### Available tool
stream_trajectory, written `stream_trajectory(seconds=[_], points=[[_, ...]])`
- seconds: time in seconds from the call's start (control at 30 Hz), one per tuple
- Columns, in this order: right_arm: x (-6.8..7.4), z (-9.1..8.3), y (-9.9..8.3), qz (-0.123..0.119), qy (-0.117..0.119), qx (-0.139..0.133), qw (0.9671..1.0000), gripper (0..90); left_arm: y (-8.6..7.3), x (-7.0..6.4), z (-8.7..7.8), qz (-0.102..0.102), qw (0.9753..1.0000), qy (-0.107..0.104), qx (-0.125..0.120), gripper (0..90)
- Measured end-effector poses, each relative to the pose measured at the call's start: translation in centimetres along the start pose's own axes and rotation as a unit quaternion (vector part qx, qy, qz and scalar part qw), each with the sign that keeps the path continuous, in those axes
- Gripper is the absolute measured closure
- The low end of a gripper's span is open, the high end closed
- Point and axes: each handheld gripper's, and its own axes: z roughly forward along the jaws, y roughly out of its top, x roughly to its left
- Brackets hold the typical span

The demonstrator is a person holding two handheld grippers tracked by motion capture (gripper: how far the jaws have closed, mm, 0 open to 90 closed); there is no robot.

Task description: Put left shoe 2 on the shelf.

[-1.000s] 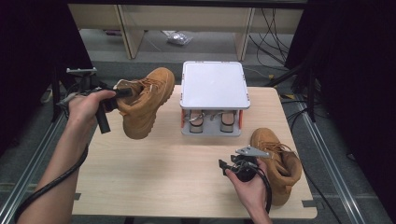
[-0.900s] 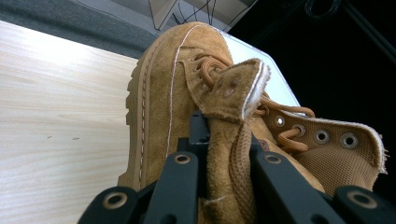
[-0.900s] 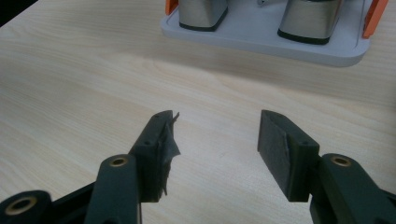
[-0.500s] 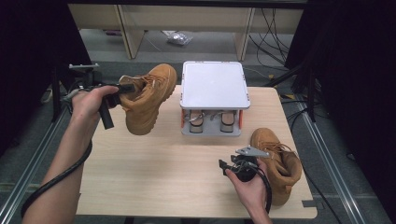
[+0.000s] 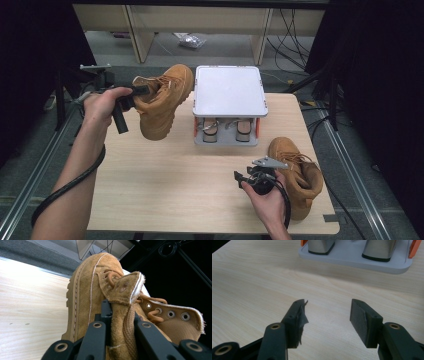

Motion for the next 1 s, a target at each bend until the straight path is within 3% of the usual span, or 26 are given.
stream_trajectory(seconds=[0.33,0.67,1.0], points=[[-0.2,0.3,-0.1,-0.014,0.005,-0.007,0.9999,46.8,0.9,-1.0,0.7,-0.001,1.0,-0.006,-0.002,82.3],[-0.1,0.1,0.0,-0.009,-0.005,-0.001,0.9999,46.8,1.5,-2.1,1.7,0.002,0.9999,-0.01,-0.003,82.3],[-0.1,0.3,-0.1,-0.01,0.005,-0.007,0.9999,46.8,1.9,-3.2,3.1,-0.002,0.9999,-0.012,-0.001,82.3]])
